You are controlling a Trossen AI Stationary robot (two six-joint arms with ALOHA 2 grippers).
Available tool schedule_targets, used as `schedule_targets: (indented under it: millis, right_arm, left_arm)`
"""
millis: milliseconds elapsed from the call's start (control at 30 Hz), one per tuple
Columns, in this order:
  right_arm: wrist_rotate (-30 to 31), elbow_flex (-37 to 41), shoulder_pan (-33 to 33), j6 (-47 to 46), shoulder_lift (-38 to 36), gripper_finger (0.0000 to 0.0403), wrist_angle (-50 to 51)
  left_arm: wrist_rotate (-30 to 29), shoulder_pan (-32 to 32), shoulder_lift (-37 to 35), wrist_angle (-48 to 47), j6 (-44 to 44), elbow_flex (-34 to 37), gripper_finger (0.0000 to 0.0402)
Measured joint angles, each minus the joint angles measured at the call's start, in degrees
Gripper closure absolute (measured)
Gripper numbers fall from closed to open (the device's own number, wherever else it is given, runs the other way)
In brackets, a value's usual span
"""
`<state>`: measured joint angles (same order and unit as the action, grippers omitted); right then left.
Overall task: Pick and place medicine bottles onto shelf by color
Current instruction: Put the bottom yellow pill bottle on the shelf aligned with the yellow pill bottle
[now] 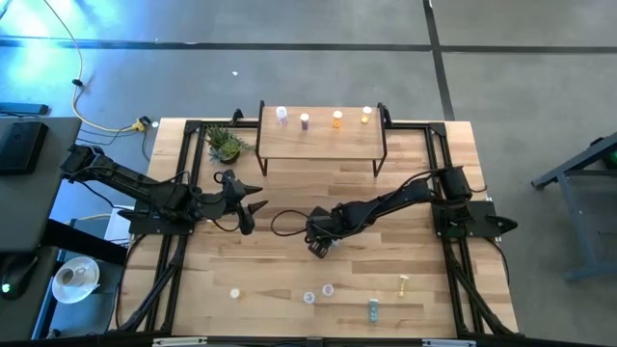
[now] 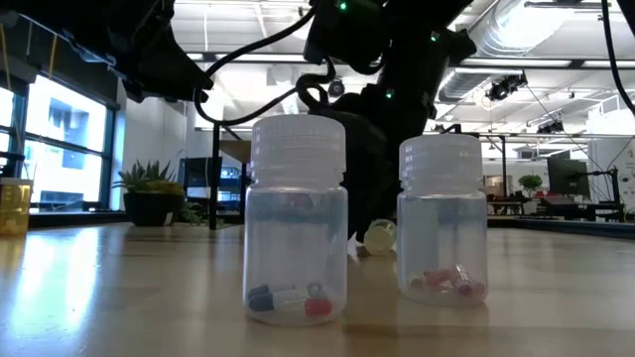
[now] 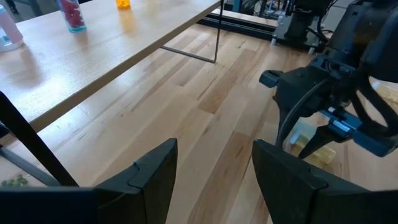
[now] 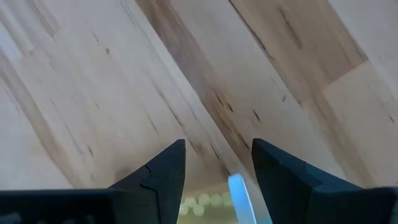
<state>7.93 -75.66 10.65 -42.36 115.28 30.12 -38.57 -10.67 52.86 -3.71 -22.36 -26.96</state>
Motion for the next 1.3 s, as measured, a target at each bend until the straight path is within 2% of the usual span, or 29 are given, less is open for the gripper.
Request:
schedule_targets:
  millis: [167, 433, 667, 767, 900, 1067, 1300]
  right_arm:
    - [1.78, -3.30, 0.32, 2.30, -0.07, 0.0227, 5.97]
    - [9.06, -9.71, 3.38, 6.95, -0.17, 0.0227, 15.36]
    - [20.30, -12.83, 6.22, 7.36, -0.29, 0.0227, 26.90]
    - [22.37, -12.37, 7.49, 5.87, -1.22, 0.0227, 30.29]
    - [24.90, -10.43, 8.86, 0.67, -3.69, 0.0227, 35.89]
    - [26.37, -7.58, 10.91, -11.21, -7.63, 0.0227, 45.72]
    - [21.71, 0.34, 15.34, -28.28, -16.42, 0.0227, 46.62]
  left_arm:
    - [0.00, 0.02, 0.00, -0.14, 0.01, 0.00, 0.0204]
    - [0.00, 0.02, 0.00, -1.61, -0.01, 0.00, 0.0204]
    - [0.00, 0.02, 0.00, -1.63, -0.01, 0.00, 0.0204]
    - [0.00, 0.02, 0.00, -1.62, -0.01, 0.00, 0.0204]
    - [0.00, 0.02, 0.00, -1.61, -0.01, 0.00, 0.0204]
    - [1.19, 0.02, 0.00, -1.60, -0.03, 0.00, 0.0204]
    - [2.36, 0.02, -0.02, -1.56, -0.03, 0.00, 0.0204]
